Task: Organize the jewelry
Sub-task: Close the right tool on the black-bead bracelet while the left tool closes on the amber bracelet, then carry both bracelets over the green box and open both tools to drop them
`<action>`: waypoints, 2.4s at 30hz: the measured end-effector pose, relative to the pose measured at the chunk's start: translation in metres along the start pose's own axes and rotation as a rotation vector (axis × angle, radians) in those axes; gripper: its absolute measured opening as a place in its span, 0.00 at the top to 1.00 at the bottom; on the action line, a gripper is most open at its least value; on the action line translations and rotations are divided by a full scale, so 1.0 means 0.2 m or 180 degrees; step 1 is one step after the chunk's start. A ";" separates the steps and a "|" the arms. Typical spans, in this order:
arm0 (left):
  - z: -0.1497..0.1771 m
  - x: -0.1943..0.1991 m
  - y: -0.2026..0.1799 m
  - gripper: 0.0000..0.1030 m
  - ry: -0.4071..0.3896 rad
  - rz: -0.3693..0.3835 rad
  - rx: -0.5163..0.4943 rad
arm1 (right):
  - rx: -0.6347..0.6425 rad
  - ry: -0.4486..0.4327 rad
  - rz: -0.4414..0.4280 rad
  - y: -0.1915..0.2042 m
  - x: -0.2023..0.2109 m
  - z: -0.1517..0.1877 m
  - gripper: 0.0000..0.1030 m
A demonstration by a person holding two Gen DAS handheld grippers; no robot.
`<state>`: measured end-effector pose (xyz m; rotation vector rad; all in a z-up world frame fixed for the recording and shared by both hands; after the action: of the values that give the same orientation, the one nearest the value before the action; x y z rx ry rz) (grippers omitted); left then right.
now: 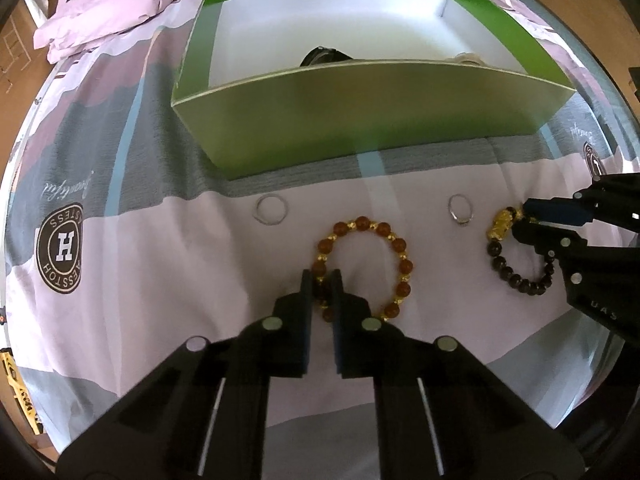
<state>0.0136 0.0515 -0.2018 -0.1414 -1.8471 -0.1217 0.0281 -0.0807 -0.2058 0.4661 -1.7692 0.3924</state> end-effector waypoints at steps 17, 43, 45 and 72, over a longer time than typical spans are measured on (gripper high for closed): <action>-0.06 0.22 0.04 0.93 -0.0360 0.0281 0.0088 | -0.0238 -0.0478 -0.0315 -0.14 0.21 -0.04 0.91; -0.02 -0.03 0.06 0.88 -0.0063 -0.0170 0.0009 | -0.0141 -0.0092 0.0203 -0.14 -0.04 -0.04 0.66; -0.02 -0.03 0.04 0.88 -0.0071 -0.0218 -0.0034 | -0.0137 -0.0104 0.0219 -0.14 -0.04 -0.04 0.71; -0.44 0.63 0.04 0.93 -0.1004 0.0186 0.0050 | -0.0685 -0.1368 -0.0201 -0.35 0.74 -0.26 0.91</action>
<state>0.0630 0.0502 -0.0566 -0.2133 -2.1556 -0.0454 0.0745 -0.1309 -0.0493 0.4747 -2.1770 0.0535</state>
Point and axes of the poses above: each gripper's, at about its wrist camera, not at the fingertips, and x roughly against the way its jaws point, y to its left, z to its underside, the point moved 1 cm from there along -x, roughly the way its jaws point, and after that the axes turned 2 degrees about y, right-handed, at the moved point
